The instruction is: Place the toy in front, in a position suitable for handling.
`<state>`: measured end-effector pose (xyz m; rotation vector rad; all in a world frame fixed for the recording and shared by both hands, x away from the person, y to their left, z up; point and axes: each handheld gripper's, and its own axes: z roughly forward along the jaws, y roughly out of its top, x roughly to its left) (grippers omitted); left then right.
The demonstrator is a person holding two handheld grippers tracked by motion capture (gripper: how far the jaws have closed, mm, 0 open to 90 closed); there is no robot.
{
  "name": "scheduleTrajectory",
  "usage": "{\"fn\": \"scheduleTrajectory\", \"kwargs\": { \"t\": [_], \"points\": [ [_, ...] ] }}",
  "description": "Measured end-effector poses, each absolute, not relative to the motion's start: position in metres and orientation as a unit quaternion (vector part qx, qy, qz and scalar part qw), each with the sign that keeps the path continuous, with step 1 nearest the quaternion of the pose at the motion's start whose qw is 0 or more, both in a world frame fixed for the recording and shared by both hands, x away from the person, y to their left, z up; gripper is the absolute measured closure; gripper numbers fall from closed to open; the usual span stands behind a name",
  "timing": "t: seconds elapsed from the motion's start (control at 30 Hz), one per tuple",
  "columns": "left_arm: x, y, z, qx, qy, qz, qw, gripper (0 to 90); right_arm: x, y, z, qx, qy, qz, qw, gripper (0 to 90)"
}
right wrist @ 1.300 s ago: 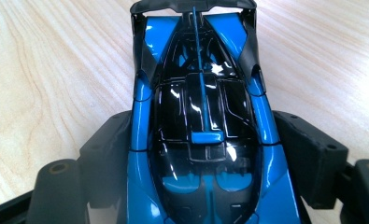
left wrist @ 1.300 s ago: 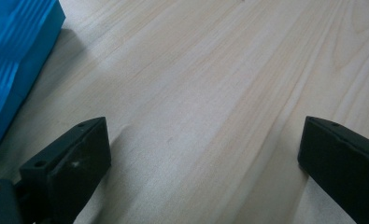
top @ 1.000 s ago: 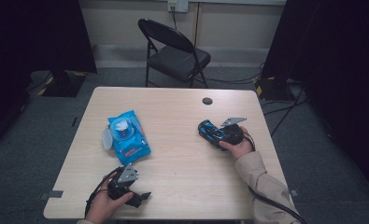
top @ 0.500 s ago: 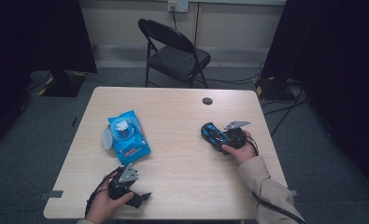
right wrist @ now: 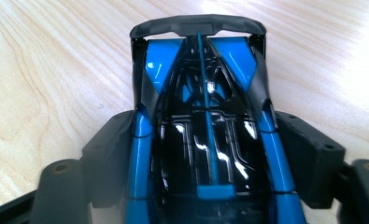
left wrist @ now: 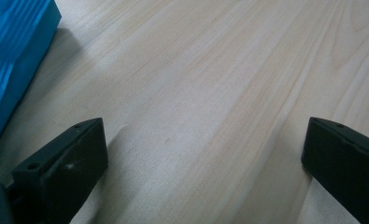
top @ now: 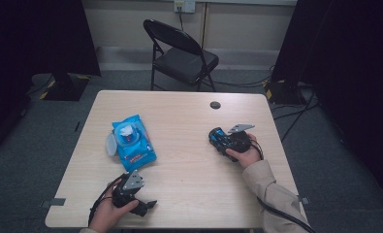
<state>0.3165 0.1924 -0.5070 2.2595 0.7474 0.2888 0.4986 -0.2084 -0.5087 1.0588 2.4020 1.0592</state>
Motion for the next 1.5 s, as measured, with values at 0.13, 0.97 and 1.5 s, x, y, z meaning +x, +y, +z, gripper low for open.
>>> {"fn": "scheduleTrajectory", "kwargs": {
  "t": [0.13,0.97,1.5],
  "points": [
    [0.316,0.192,-0.507,0.878,0.290,0.112,0.364,0.0,0.498,-0.208,-0.507,0.368,0.842,0.364,0.153,26.4],
    [0.316,0.192,-0.507,0.878,0.290,0.112,0.363,0.0,0.489,-0.214,-0.496,0.370,0.834,0.375,0.162,25.3],
    [0.316,0.192,-0.507,0.878,0.290,0.112,0.363,0.0,0.487,-0.214,-0.505,0.381,0.840,0.354,0.156,26.5]
  ]
}}
